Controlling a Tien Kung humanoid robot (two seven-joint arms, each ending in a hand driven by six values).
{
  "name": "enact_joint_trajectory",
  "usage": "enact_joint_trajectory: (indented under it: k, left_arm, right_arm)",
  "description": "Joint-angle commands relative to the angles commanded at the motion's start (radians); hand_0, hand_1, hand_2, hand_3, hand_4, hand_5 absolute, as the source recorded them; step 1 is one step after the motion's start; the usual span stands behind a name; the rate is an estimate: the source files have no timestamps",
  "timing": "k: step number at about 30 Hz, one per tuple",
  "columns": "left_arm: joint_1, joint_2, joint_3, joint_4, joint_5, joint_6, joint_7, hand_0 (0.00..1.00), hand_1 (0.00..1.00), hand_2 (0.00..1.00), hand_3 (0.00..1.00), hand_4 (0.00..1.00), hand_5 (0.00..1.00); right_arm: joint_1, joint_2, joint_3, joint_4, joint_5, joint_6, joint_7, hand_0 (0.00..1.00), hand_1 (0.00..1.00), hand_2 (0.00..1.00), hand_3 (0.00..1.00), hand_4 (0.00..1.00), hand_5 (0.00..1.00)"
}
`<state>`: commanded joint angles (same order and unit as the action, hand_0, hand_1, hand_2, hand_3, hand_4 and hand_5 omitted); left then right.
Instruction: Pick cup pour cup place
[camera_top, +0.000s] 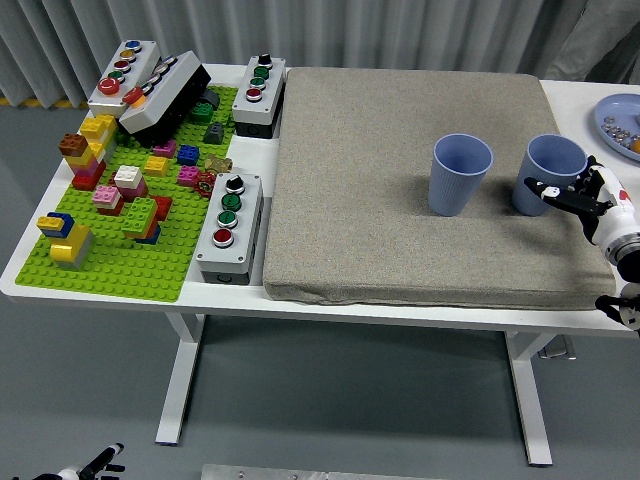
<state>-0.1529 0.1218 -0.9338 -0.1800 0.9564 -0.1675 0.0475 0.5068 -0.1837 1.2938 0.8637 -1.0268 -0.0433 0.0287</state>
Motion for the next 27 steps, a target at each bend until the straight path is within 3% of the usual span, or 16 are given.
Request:
enact_joint_trajectory:
  k: [3,4,20,27]
  left_arm:
    - [0.0,0.0,0.0,0.0,0.0,0.0,0.0,0.872,0.855,0.864,0.774,0.64,0.97]
    - [0.0,0.0,0.001,0.0,0.0,0.0,0.0,0.871,0.855,0.863,0.774,0.639,0.97]
    - [0.0,-0.001,-0.005,0.0,0.001,0.001,0.0,0.871,0.854,0.864,0.774,0.639,0.97]
    - [-0.001,0.0,-0.01,0.0,0.004,0.001,0.001,0.873,0.853,0.864,0.774,0.64,0.97]
  right_arm:
    - [0.0,0.003,-0.002,-0.001,0.002,-0.001,0.0,0.876,0.774,0.71,0.829,0.881,0.311]
    - [0.0,0.003,-0.002,-0.001,0.003,-0.001,0.0,0.852,0.724,0.639,0.745,0.864,0.287]
    - [0.0,-0.001,0.002,0.011,0.0,-0.011,0.0,0.824,0.684,0.593,0.718,0.87,0.297]
    - [0.002,-0.014,0.002,0.053,-0.035,-0.025,-0.011,0.82,0.686,0.595,0.719,0.871,0.299]
